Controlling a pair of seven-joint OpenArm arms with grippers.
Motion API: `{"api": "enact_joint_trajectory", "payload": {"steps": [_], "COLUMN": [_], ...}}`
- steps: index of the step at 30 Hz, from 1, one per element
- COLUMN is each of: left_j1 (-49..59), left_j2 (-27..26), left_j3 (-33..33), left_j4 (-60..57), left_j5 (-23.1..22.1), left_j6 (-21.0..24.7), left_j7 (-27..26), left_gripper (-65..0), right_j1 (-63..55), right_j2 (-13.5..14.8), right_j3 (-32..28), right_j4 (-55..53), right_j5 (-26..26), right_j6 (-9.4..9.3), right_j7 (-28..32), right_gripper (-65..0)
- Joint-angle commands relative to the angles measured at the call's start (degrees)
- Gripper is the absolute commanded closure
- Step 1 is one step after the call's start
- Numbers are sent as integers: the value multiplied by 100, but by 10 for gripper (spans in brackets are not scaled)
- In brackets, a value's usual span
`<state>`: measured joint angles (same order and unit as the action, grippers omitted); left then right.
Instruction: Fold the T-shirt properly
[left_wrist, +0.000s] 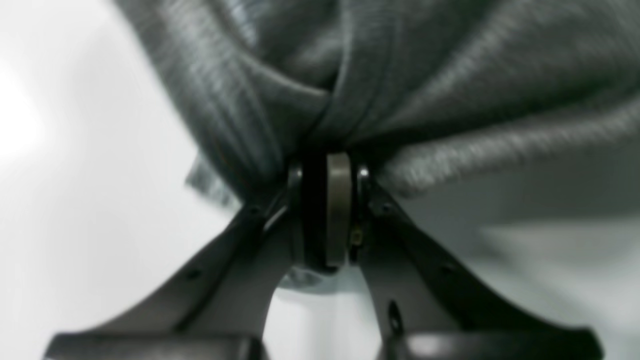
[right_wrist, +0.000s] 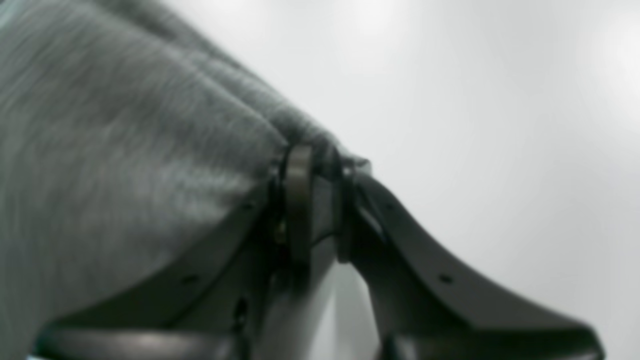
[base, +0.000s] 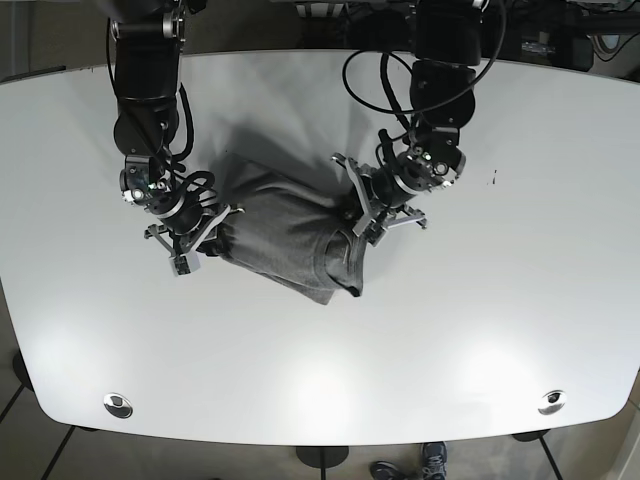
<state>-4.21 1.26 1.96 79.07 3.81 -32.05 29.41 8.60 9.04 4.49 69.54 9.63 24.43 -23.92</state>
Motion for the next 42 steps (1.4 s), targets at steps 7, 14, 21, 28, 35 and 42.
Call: {"api": "enact_joint_trajectory", "payload": {"steps": [7,14,21,28,35,42], "left_j1": [-1061,-1201,-1148,-639,-50,-32], "left_j2": [-315,-385,-587,-262,37,-482], "left_j3": [-33,-499,-657,-306,380,275], "left_j4": [-702,-676,36,1232,1065,-940], "left_j5": [98,98,107,124,107,80], "left_j6": [106,124,695,704,1627,1610], "left_j7": [70,79,61,97,44,-563], "left_gripper": [-44,-260,-282,-381,-383,-379], "right_j1": [-750,-1093,-1031,-1049,-1058,-1067], "right_j2": [-275,-433,-697,-592,-671,-697], "right_j3": [-454,-2062,-2783,-2502,-1262,-814], "right_j4": [1042,1306,1314,1815,2413,2519], "right_j5": [-70,-70,-79,-27,-18,44], "right_j6": [15,-47,-135,-170,-100,-100], "right_j7": [-91,-100,-100,-355,-830,-847], "right_gripper": [-68,-67,-68,-68,-68,-67]}}
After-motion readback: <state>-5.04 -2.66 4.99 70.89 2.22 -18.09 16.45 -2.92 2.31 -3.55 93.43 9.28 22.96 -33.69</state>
